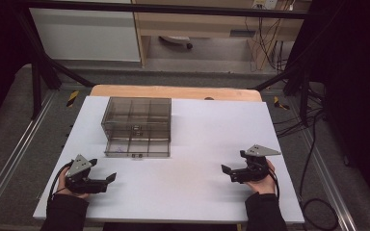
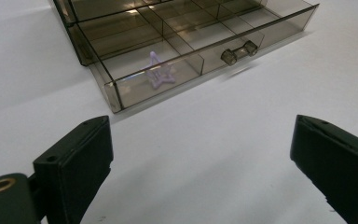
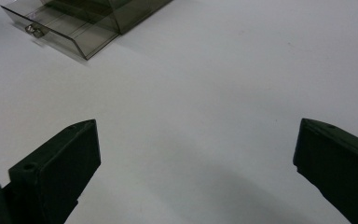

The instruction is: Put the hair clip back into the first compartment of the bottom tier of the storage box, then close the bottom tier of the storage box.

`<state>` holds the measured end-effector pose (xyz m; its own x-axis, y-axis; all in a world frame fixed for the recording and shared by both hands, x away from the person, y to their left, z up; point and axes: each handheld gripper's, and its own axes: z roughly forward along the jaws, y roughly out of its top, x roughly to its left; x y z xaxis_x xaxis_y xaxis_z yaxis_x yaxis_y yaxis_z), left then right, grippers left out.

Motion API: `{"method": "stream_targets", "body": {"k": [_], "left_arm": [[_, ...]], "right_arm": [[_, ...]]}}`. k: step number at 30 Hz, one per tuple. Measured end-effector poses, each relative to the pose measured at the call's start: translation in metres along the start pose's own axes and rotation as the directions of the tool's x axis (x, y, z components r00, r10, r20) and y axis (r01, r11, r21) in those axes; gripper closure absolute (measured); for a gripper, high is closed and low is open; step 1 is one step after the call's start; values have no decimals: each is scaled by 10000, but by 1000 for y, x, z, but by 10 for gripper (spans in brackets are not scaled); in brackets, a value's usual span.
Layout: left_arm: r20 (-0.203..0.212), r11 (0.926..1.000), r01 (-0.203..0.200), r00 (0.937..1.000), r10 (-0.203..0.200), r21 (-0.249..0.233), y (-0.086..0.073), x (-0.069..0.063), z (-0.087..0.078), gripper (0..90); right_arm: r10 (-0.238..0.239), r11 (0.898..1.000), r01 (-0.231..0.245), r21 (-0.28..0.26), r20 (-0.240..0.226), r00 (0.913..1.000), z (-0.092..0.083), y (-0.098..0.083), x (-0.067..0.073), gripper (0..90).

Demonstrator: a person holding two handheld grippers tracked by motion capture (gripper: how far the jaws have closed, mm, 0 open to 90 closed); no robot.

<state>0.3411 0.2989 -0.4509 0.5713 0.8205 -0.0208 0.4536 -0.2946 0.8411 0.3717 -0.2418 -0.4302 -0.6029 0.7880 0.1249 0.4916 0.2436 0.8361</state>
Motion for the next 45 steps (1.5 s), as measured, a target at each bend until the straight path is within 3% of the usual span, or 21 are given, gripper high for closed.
{"method": "stream_targets", "body": {"k": [13, 29, 45], "left_arm": [[71, 10000, -27, 10000, 26, 40, 2, -3, 2, 64], [85, 9997, -6, 10000, 4, 253, 6, -7, 7, 111], [242, 9992, 81, 9997, -91, 393, 14, -16, 16, 252]], "right_arm": [[224, 9997, -223, -111, 98, 9997, -9, -16, -8, 9], [278, 9992, -275, -290, 94, 9996, -12, -19, -8, 8], [292, 9993, -290, -255, 68, 9995, -12, -21, -8, 8]]}}
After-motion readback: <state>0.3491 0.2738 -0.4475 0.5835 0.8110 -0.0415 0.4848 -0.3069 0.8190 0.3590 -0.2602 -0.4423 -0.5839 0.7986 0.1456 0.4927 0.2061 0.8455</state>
